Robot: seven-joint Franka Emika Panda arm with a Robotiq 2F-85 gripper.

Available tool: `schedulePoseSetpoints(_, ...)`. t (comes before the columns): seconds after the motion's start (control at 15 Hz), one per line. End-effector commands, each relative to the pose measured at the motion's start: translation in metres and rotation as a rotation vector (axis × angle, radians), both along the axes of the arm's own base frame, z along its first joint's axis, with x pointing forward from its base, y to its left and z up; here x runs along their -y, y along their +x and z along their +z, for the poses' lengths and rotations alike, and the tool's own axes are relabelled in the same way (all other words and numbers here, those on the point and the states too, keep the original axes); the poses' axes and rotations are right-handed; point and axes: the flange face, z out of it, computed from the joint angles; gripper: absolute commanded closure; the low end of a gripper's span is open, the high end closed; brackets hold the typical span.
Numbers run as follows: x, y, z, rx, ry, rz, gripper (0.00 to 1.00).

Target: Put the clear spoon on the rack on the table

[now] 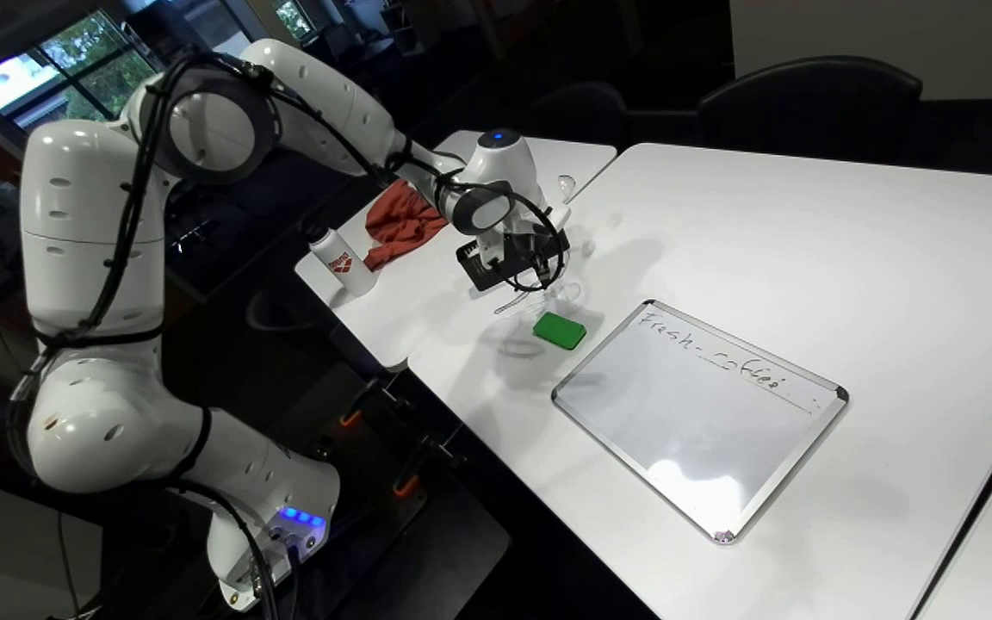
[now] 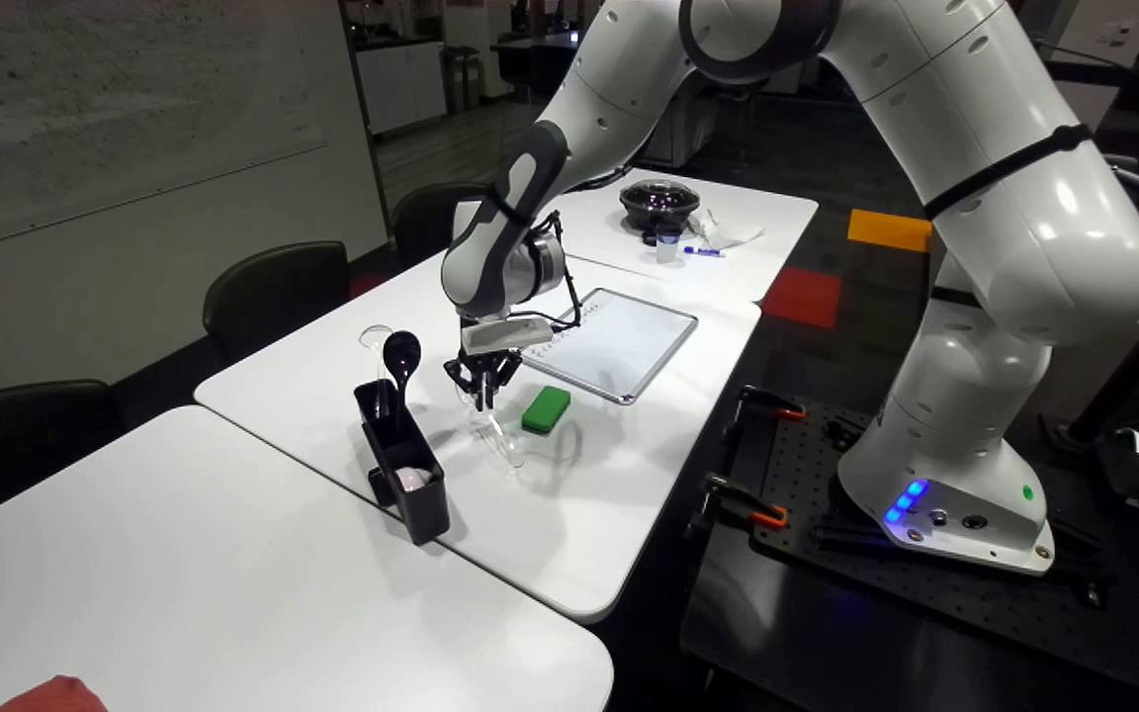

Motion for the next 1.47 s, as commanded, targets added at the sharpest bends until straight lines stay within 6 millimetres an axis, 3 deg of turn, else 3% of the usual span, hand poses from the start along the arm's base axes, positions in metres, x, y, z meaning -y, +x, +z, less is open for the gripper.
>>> schedulePoseSetpoints(0.0, -0.005, 0.014, -0.01, -0.055, -0.019, -0.035, 0.96)
schedulePoseSetpoints(0.47, -0.01, 0.021, -0.031, -0.136, -0.043, -0.049, 0.96)
schedulePoseSetpoints(0.6, -0.01, 0.022, -0.034, -0.151, -0.074, -0.064, 0.6)
schedulePoseSetpoints(0.73, -0.011, 0.022, -0.034, -0.154, -0.093, -0.071, 0.55)
schedulePoseSetpoints(0.93, -0.019, 0.019, -0.012, -0.12, -0.12, -0.062, 0.33)
schedulePoseSetpoints(1.2, -0.042, 0.001, 0.051, -0.044, -0.175, -0.039, 0.03)
schedulePoseSetpoints(1.4, -0.052, -0.011, 0.102, 0.002, -0.28, -0.089, 0.0)
